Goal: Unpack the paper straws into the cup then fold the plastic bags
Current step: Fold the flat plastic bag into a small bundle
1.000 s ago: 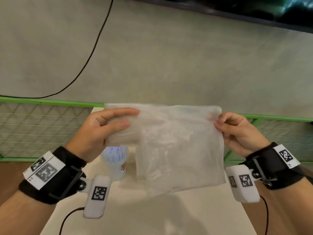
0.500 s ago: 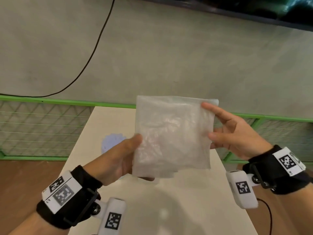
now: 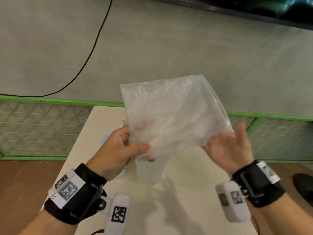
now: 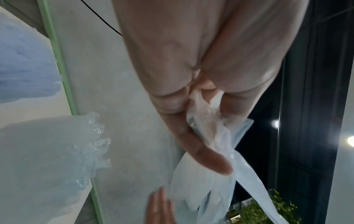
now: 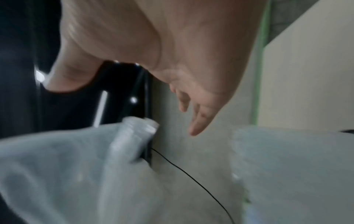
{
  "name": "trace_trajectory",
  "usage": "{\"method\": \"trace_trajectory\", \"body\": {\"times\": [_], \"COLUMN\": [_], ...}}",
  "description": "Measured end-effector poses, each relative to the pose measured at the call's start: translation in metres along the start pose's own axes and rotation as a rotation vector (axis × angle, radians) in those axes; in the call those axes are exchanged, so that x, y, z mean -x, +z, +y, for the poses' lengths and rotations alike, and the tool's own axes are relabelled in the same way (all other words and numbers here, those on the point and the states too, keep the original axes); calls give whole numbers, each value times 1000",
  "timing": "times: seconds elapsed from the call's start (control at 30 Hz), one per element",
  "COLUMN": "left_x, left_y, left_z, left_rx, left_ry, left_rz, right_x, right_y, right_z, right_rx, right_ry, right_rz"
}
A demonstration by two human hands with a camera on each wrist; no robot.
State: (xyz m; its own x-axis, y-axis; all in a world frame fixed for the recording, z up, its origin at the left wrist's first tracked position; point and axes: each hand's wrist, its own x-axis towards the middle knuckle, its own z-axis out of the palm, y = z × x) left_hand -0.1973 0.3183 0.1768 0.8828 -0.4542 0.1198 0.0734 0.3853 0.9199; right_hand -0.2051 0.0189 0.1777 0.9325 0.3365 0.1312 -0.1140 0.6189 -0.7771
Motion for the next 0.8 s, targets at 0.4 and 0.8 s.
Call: {"method": "trace_trajectory", "body": {"times": [0.4, 0.8], "left_x": [-9, 6], "left_y": [38, -40], "left_z": [-35, -7], "left_rx": [-246, -61], "left_ry": [292, -144], "left_rz": [259, 108], "right_x": [-24, -9], "right_y": [65, 37], "right_z": [70, 22], "right_rx": [167, 195], "right_ry": [-228, 61], "right_rz": [302, 176]}}
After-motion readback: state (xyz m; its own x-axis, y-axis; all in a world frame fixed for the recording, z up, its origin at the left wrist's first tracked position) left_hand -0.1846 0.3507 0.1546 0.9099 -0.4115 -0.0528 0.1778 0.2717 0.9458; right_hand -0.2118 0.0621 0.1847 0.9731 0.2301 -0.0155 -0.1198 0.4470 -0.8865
